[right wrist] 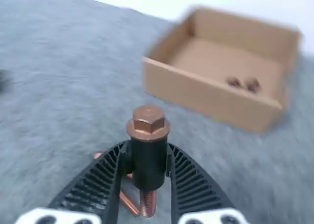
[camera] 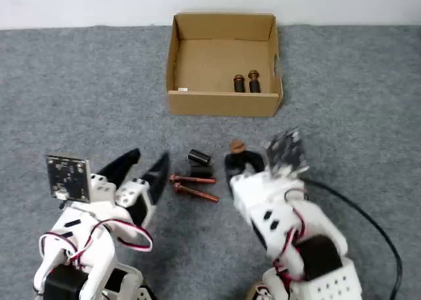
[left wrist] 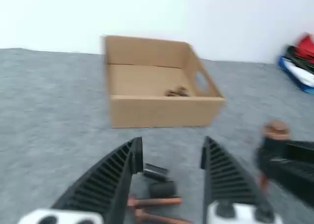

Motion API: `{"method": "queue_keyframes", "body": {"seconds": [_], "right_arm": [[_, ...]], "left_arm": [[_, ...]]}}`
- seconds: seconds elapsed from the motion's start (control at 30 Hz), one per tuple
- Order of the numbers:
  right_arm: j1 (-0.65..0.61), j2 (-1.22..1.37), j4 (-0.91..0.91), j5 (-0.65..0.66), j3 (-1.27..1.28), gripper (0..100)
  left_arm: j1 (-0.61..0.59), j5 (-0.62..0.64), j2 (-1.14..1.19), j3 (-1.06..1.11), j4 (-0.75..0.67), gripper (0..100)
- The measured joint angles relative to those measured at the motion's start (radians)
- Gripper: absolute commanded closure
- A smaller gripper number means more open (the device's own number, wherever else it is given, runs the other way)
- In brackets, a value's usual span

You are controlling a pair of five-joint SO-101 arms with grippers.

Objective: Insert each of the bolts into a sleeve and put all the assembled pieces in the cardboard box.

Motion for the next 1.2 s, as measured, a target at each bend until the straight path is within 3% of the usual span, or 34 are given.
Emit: {"method": "queue_keyframes", "body": {"seconds": [0.03,0.33,0.5,0.73,1.2], "right_arm": [[0.021,0.044,0.0,-0.031,-0.034,99.1],[0.13,0.563,-0.003,-0.149,-0.445,99.1],[0.164,0.853,-0.069,-0.152,-0.672,99.1],[0.21,1.231,-0.189,-0.152,-0.979,99.1],[0.241,1.866,-0.239,-0.121,-1.427,99.1]], "left_arm": [[-0.029,-0.003,0.0,0.018,0.0,100],[-0.172,-0.044,0.002,0.244,-0.02,100],[-0.226,-0.129,0.011,0.417,-0.121,100],[-0.293,-0.143,0.011,0.644,-0.347,100],[-0.321,-0.143,0.011,0.661,-0.385,100]]}}
